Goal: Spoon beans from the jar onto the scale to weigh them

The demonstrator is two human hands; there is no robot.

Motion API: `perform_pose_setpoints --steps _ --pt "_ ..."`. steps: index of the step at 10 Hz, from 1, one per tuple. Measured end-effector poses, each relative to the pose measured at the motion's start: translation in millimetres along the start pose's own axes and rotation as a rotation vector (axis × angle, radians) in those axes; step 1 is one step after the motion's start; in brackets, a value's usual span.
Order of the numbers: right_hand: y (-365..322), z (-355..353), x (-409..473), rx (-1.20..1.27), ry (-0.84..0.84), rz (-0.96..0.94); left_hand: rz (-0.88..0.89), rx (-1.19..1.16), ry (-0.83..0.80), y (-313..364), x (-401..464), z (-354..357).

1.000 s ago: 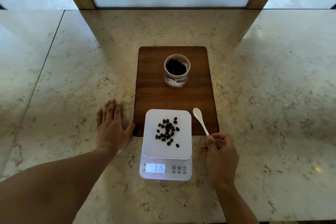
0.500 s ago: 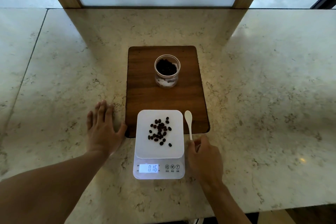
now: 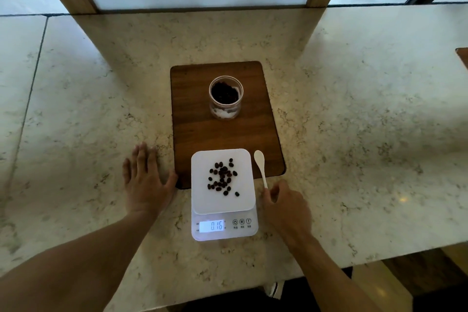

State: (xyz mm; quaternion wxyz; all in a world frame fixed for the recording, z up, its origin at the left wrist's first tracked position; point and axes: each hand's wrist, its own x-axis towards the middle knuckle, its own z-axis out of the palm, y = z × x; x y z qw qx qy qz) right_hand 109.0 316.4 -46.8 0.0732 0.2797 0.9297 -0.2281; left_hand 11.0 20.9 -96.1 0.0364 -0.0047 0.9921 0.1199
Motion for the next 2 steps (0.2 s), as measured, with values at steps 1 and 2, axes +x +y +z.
perform_pose_setpoints --steps 1,2 --pt "-1.8 -6.9 1.4 -0.009 -0.037 0.008 -0.001 0.023 -0.037 4.0 -0.9 -6.2" --pt "-5.1 -15.6 7.5 0.011 -0.037 0.018 -0.022 0.037 -0.063 5.1 -3.5 -2.6"
